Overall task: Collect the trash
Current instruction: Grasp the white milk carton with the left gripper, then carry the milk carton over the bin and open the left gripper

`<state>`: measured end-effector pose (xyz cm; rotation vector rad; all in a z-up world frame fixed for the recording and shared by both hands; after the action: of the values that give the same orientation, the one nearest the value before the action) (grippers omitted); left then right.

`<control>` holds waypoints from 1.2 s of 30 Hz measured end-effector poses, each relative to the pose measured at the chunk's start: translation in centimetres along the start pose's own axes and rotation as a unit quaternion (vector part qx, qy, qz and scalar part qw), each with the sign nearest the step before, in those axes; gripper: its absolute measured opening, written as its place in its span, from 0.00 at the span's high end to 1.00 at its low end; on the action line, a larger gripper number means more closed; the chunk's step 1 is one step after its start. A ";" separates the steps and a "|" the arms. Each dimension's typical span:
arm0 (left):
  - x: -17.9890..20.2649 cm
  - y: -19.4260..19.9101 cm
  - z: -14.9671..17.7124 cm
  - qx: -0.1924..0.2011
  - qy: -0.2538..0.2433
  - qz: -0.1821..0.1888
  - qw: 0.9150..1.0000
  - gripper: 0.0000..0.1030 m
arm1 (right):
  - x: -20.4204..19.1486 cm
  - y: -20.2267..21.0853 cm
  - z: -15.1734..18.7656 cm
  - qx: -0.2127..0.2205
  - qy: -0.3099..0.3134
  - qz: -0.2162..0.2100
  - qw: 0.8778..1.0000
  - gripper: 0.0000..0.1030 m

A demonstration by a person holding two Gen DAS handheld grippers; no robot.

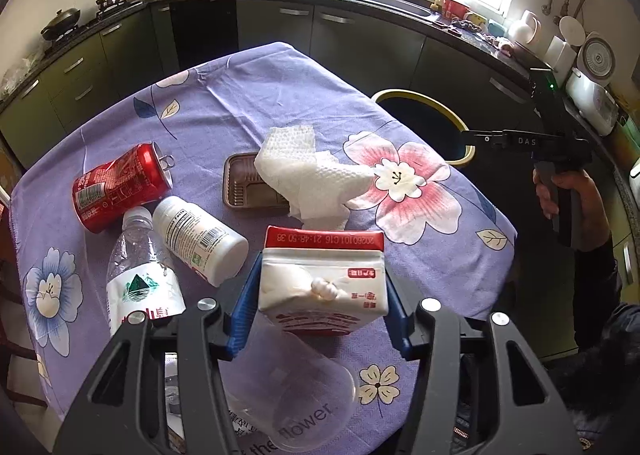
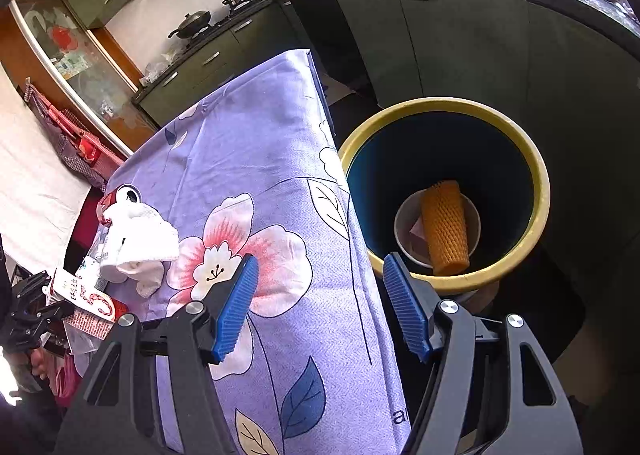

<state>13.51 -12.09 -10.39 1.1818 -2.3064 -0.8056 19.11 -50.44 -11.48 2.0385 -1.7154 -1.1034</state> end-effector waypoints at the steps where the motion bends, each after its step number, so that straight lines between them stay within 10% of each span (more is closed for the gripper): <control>1: 0.1 0.0 -0.2 0.002 -0.003 0.000 1.000 0.49 | 0.0 0.0 0.0 0.000 0.000 0.000 1.000 0.37; 21: 5.1 -3.3 -7.4 0.008 -0.041 0.066 0.997 0.50 | 3.5 2.1 0.3 0.026 -0.023 0.018 0.999 0.37; 36: 17.6 -19.3 -18.4 -0.008 -0.119 0.146 0.982 0.49 | 13.1 6.9 3.0 0.056 -0.107 0.084 0.989 0.37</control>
<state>26.22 -41.30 -7.69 0.7457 -2.5793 -0.8914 12.23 -63.64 -14.13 1.8518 -2.0533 -1.2348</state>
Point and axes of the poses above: each gripper's, at about its wrist camera, not at the fingertips, and y roughly against the way its jaws point, x to its right, z to its underside, the point moved 6 cm from there along -y, roughly the way its jaws point, and after that the axes turned 13 degrees about x, right-handed, at the moved point
